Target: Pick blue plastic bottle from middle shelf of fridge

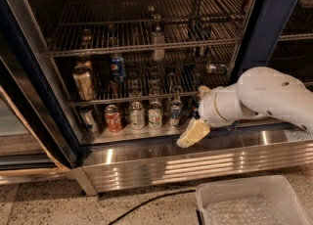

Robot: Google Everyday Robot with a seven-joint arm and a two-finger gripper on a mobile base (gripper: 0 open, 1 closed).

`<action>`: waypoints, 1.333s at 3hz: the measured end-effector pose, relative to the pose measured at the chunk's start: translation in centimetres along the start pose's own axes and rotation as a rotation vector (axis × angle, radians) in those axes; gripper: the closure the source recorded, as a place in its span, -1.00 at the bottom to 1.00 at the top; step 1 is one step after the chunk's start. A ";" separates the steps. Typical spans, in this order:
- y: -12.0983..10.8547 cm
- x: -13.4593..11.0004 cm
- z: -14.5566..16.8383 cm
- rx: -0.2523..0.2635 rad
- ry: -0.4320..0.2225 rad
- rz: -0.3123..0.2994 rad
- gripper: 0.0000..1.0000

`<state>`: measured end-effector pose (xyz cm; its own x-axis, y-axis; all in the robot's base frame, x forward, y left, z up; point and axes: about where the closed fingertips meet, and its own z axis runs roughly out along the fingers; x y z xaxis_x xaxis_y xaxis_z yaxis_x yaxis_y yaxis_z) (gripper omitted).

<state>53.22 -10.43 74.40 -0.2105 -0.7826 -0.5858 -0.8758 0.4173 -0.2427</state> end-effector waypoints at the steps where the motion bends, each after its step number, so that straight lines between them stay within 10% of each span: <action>1: -3.2 0.6 1.2 0.072 -0.091 0.052 -1.00; 4: -6.3 1.6 2.8 0.143 -0.172 0.112 -1.00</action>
Offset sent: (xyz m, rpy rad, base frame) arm 0.0924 -0.0570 -0.0278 0.2135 -0.1412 -0.1763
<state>59.66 -12.97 72.82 -0.2152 -0.6429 -0.7351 -0.7782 0.5676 -0.2686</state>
